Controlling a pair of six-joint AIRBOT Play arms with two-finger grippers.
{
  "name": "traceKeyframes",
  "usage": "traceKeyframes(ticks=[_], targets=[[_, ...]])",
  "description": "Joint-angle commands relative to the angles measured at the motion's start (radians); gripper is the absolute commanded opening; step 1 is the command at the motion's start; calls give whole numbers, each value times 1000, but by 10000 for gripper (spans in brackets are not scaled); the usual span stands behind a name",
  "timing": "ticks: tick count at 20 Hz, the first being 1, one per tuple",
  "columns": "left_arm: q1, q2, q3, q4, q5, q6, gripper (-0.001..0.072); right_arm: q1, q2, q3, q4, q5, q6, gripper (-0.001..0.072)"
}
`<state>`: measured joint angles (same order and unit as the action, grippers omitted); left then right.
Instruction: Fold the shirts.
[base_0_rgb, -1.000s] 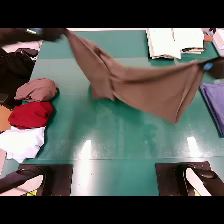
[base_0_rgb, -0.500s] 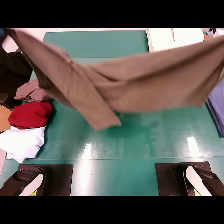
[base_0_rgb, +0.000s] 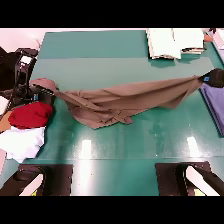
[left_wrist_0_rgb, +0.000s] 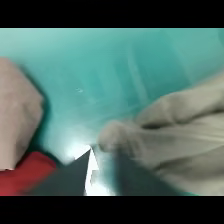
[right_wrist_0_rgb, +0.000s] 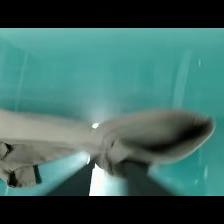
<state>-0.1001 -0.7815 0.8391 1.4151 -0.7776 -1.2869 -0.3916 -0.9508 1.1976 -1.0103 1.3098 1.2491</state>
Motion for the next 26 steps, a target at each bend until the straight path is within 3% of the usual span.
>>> traceKeyframes(ticks=[1, 4, 8, 12, 15, 21, 22, 23, 26], targets=[[16, 0, -15, 37, 84, -102, 378, -2, -69, -34, 25, -10, 3, 418], [97, 0, 57, -17, 13, -232, 378, -1, -86, 15, 25, -5, 18, 415], [62, 0, -14, -357, -113, -213, 383, 0, -41, 16, 21, -17, 18, 409], [-72, 0, -134, -537, 13, -229, 383, 0, -3, 16, 23, -25, 18, 408], [-92, 0, -190, -552, 72, -323, 384, 0, 7, 16, 22, -22, 18, 407], [-92, -56, -235, -621, 116, -329, 385, 0, 7, 16, 23, -12, 18, 406], [-92, -88, -235, -633, 119, -328, 437, 0, 7, 16, 22, -3, 18, 406], [-92, -123, -235, -669, 138, -328, 699, 0, 7, 16, 22, 6, 18, 407], [-92, -232, -235, -807, 182, -265, 718, 0, 7, 16, 22, 12, 18, 406]])
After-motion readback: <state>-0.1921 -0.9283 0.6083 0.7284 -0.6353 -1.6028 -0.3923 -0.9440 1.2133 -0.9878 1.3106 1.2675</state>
